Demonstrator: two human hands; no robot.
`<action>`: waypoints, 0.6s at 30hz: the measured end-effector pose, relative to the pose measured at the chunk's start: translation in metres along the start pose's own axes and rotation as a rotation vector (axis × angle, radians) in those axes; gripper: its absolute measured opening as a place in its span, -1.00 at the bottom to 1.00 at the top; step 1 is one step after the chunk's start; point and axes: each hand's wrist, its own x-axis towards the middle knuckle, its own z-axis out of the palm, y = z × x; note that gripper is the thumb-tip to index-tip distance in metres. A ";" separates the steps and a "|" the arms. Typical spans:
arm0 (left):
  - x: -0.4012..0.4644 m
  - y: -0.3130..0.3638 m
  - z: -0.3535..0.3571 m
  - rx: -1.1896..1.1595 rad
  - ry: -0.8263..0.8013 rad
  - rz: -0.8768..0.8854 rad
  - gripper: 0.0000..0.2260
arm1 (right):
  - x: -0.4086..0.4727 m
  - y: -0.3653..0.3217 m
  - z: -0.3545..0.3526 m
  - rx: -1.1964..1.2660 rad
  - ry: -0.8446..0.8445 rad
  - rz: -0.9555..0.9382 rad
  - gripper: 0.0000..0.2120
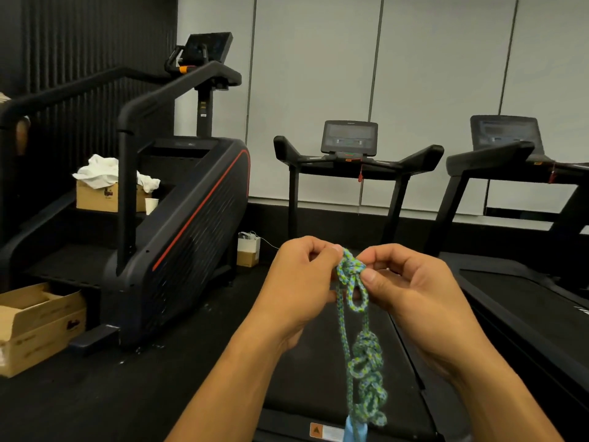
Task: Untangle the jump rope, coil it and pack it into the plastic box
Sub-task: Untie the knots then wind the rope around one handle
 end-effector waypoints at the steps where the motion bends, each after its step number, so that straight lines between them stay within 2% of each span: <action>1: 0.000 -0.001 0.001 -0.001 0.007 -0.004 -0.86 | 0.000 0.000 0.001 0.007 0.000 -0.002 -0.82; 5: 0.000 -0.003 0.000 0.089 0.013 0.045 -0.87 | 0.002 0.000 0.001 0.022 0.013 0.007 -0.83; 10: -0.005 0.005 -0.010 0.276 -0.166 0.095 -0.74 | 0.002 -0.001 -0.002 -0.071 0.031 -0.017 -0.79; 13: -0.004 0.004 -0.011 0.361 -0.145 0.167 -0.80 | 0.002 0.000 -0.004 -0.131 0.029 -0.023 -0.78; 18: -0.001 0.001 -0.002 0.252 -0.071 0.216 -0.87 | -0.001 -0.006 -0.007 -0.116 0.035 -0.002 -0.82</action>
